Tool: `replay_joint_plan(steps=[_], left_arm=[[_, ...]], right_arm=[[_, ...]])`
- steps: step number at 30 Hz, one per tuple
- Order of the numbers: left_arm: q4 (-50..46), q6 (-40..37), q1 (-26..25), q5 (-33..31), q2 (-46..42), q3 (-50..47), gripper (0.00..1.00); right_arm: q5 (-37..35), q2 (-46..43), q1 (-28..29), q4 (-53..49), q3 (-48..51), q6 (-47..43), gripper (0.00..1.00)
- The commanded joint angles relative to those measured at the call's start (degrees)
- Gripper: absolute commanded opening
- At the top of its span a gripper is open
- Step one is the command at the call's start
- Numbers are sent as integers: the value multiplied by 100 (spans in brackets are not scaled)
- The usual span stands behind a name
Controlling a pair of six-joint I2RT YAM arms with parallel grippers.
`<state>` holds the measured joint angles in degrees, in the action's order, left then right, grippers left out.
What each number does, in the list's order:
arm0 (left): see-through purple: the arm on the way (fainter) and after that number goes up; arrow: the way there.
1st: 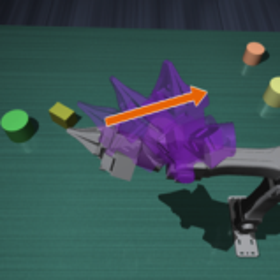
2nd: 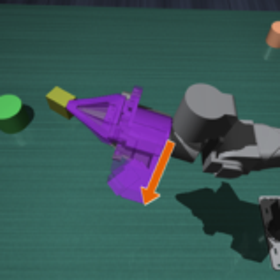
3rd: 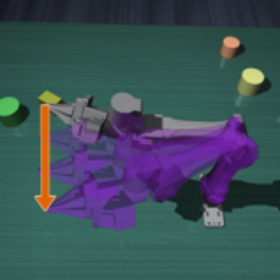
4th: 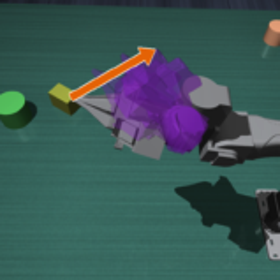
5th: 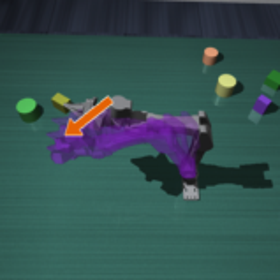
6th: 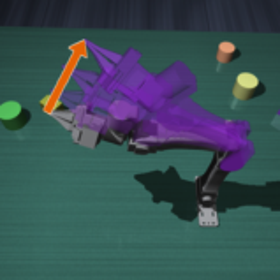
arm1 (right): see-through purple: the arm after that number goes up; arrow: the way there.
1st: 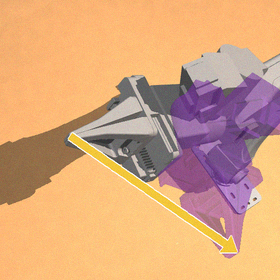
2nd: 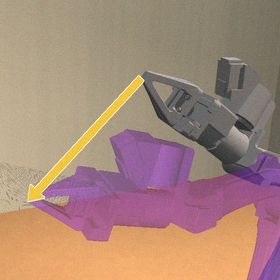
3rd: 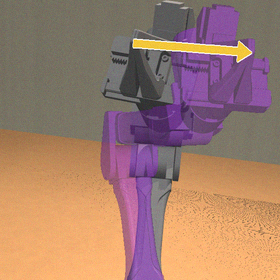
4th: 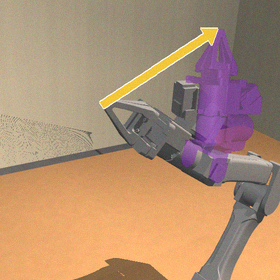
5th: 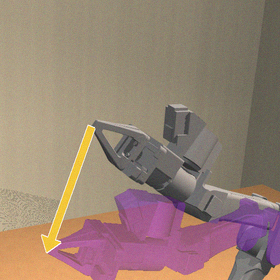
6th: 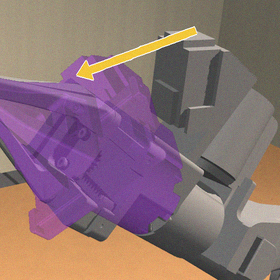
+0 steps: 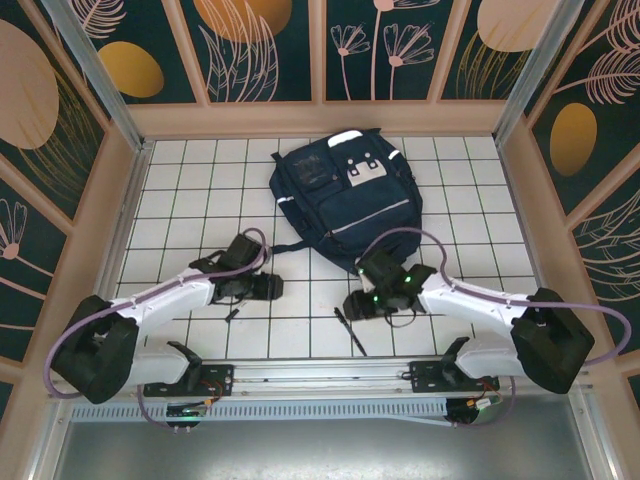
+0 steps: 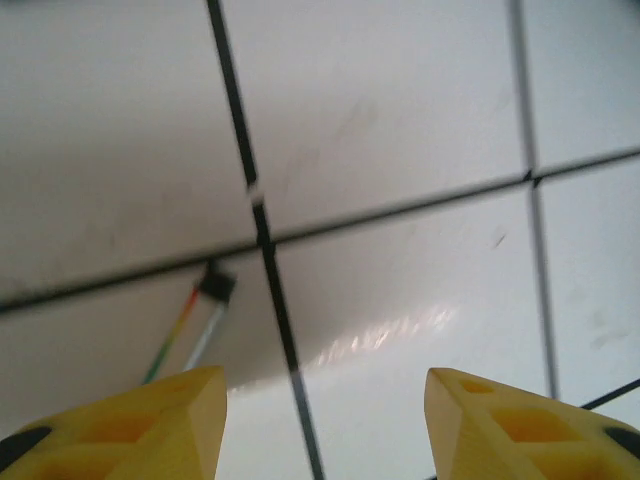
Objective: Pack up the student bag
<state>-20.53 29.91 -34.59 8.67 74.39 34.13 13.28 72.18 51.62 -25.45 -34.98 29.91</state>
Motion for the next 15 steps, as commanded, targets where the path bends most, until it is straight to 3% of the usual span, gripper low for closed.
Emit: replay_joint_plan(steps=[1,4,7,10,14,15], left_arm=[[-495,362,-68,-617,205,108,55],[-575,290,-62,-806,362,433,56],[-566,123,-63,-549,384,914,56],[-170,-113,-59,-22,252,1175,55],[232,-736,-66,502,287,1738,54],[271,-893,-74,505,330,1901,53]], right_arm=[[-337,187,429,-41,35,169,48],[-165,591,581,-9,-174,153,49],[-616,1128,806,-223,-441,5,49],[-837,1553,879,-127,-390,-18,42],[-1094,1716,847,-130,-495,297,5],[-1180,1644,825,-148,-516,392,1]])
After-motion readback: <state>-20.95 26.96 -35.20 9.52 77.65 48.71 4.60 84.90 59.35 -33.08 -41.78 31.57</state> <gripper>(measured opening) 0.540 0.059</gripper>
